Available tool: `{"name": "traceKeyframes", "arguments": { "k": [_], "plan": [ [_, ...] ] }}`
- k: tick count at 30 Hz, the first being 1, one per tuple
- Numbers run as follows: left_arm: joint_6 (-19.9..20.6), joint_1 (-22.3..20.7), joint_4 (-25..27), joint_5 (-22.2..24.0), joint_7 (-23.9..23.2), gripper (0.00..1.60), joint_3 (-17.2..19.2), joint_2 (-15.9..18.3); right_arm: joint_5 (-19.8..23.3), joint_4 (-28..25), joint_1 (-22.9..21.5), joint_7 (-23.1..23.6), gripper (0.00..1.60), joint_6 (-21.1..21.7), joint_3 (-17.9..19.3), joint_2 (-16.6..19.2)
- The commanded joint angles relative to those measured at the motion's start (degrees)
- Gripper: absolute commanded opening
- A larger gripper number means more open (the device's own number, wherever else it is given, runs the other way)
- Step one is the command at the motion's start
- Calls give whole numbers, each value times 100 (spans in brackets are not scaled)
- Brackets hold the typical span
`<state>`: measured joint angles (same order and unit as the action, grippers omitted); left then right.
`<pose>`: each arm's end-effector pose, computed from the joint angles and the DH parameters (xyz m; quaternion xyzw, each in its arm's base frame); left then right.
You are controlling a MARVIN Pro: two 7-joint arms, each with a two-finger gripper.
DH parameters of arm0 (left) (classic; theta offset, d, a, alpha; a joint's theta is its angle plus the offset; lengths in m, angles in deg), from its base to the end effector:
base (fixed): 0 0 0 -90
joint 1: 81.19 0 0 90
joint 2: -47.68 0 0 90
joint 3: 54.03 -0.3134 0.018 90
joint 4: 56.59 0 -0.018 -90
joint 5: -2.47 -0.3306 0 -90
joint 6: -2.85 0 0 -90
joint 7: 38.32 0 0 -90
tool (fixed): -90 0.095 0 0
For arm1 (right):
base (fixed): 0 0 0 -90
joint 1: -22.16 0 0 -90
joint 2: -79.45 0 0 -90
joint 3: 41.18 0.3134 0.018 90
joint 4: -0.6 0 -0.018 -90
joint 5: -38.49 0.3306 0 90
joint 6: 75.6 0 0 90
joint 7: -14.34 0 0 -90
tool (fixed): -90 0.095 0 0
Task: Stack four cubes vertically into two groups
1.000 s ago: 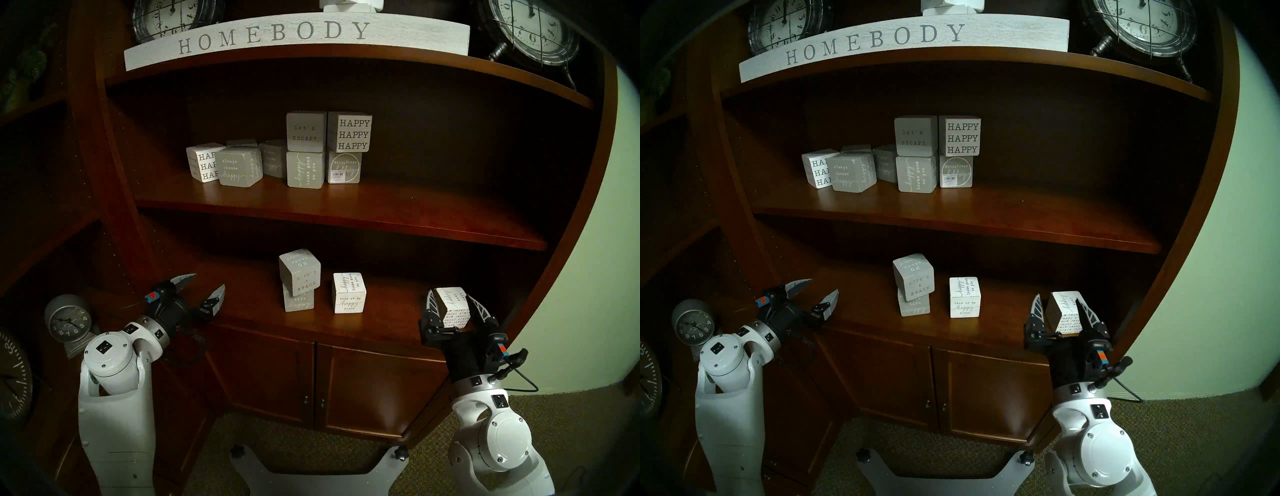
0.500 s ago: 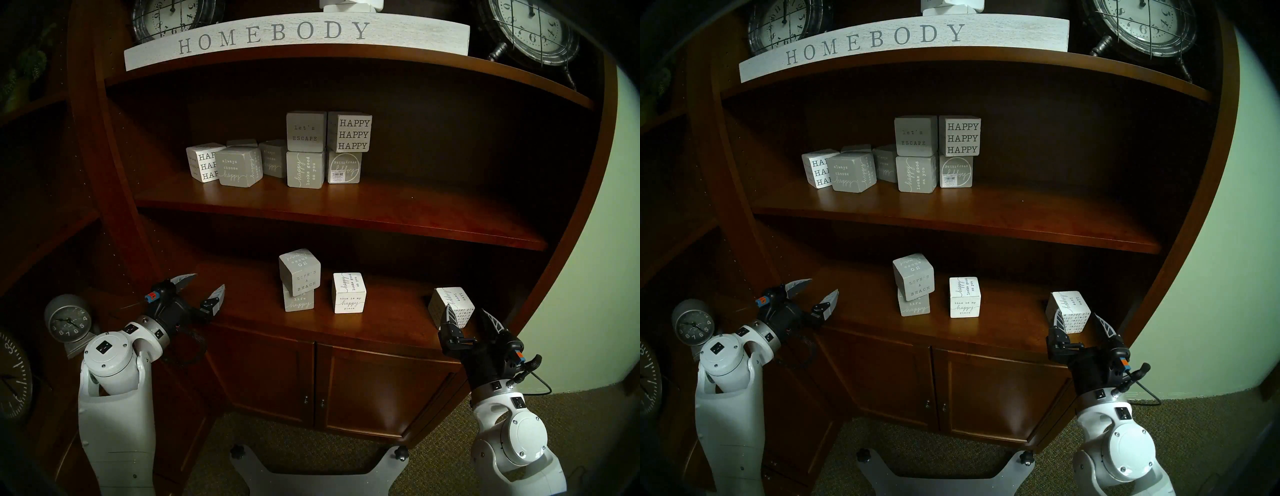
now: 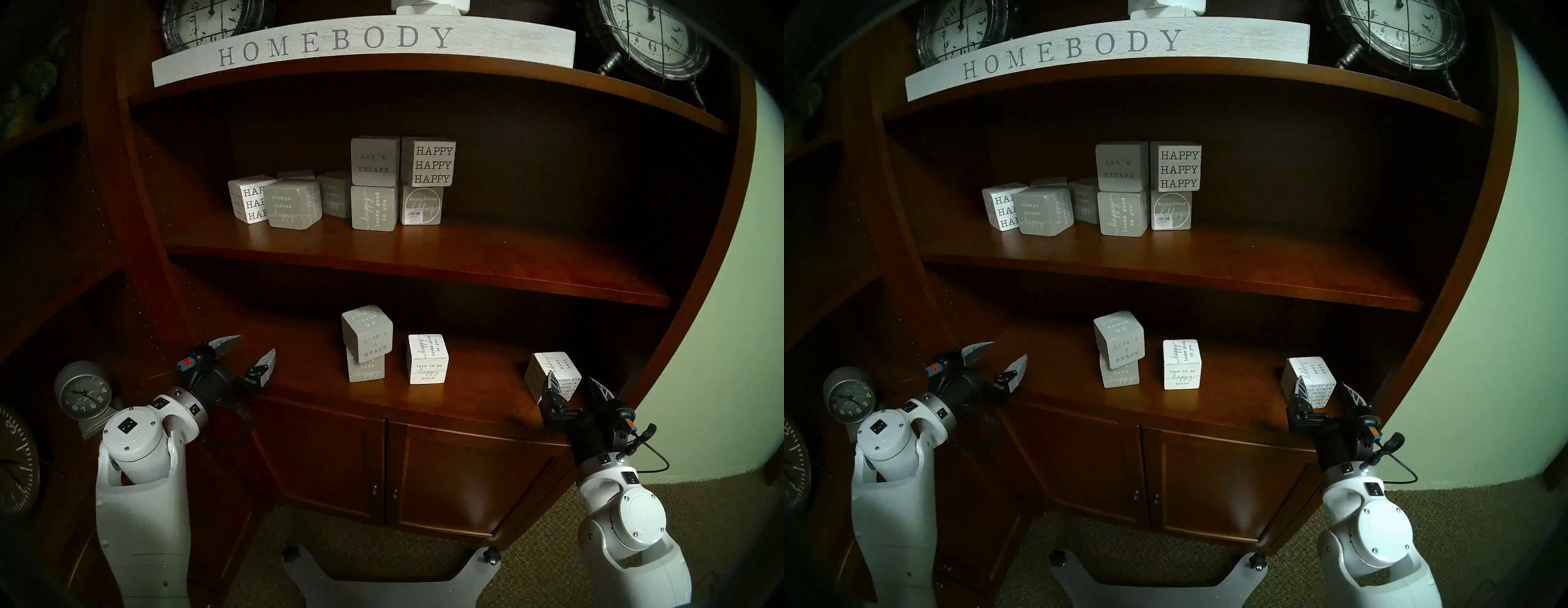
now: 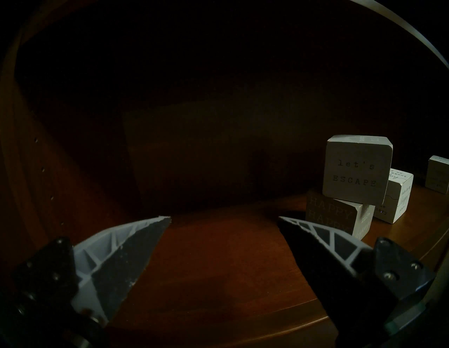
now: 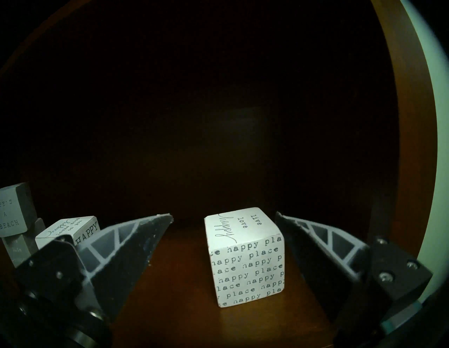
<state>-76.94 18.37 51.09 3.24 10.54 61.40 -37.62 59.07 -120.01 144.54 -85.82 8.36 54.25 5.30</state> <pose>0.3561 0.1367 -0.2725 0.7192 -0.1446 0.6768 0.0614 0.2777 -0.0840 -0.2837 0.6802 -0.0724 0.7293 0.0133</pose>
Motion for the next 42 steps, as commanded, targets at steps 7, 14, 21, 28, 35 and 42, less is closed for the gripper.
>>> {"name": "traceKeyframes", "arguments": {
  "k": [7,14,21,28,35,42],
  "plan": [
    [-9,-12,111,-7,7,160,5,9,-61,182,-613,-214,160,45,-57,-86],
    [-8,-12,112,-8,7,160,5,8,-98,362,-789,-246,160,72,-95,-82],
    [-8,-12,113,-8,8,160,5,8,-134,556,-933,-269,160,55,-126,-83],
    [-7,-12,113,-9,8,160,5,8,-120,621,-993,-310,160,92,-119,-94],
    [-7,-11,114,-9,8,160,5,8,-27,741,-1095,-325,160,125,-82,-87],
    [-7,-11,114,-9,8,160,5,7,-6,821,-1178,-341,160,154,-121,-96]
  ]
}}
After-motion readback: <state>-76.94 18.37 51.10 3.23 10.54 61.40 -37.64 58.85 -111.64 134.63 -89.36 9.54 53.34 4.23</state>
